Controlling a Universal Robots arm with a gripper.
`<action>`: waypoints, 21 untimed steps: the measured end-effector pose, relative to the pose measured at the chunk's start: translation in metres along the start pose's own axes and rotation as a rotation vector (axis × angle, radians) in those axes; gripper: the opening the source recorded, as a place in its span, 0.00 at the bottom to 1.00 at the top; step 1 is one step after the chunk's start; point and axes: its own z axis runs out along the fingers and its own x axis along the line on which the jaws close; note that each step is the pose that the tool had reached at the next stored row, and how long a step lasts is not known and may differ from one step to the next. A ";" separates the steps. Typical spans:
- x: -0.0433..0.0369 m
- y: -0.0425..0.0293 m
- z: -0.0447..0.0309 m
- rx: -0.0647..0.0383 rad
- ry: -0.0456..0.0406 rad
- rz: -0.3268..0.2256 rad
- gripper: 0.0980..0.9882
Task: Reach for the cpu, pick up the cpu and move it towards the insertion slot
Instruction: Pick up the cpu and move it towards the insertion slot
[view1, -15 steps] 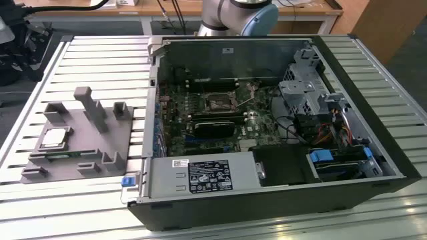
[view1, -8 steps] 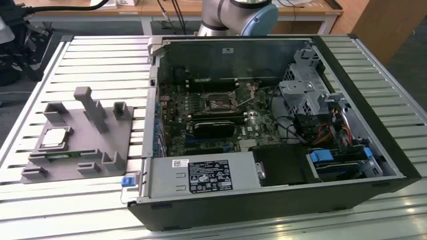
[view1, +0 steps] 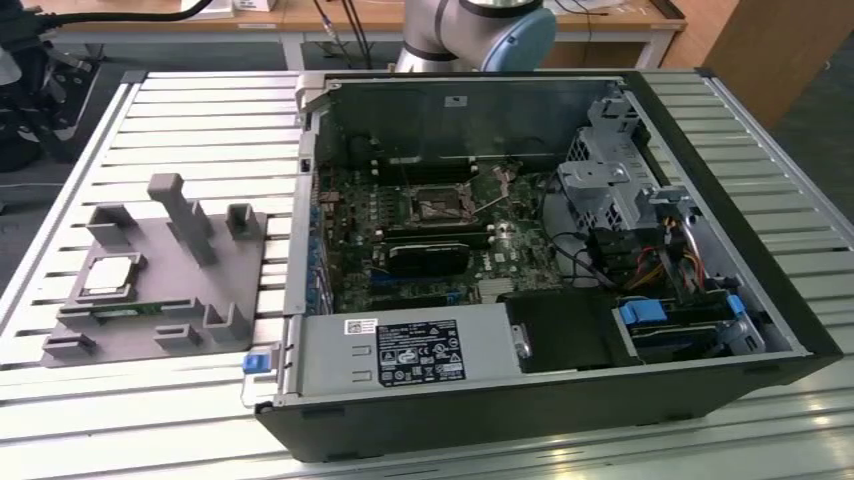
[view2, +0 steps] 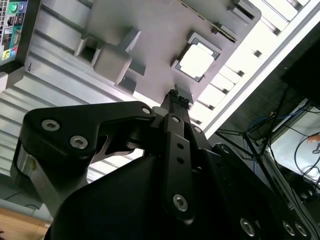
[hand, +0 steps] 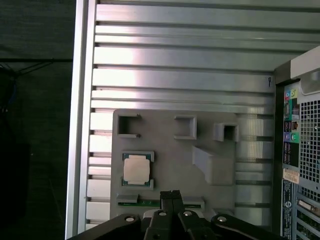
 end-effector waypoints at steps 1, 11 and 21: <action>0.0012 0.0000 0.0000 0.000 0.0001 0.000 0.01; 0.0120 0.0002 0.0004 0.000 -0.0001 0.000 0.01; 0.0227 0.0004 0.0010 0.000 -0.0001 0.000 0.01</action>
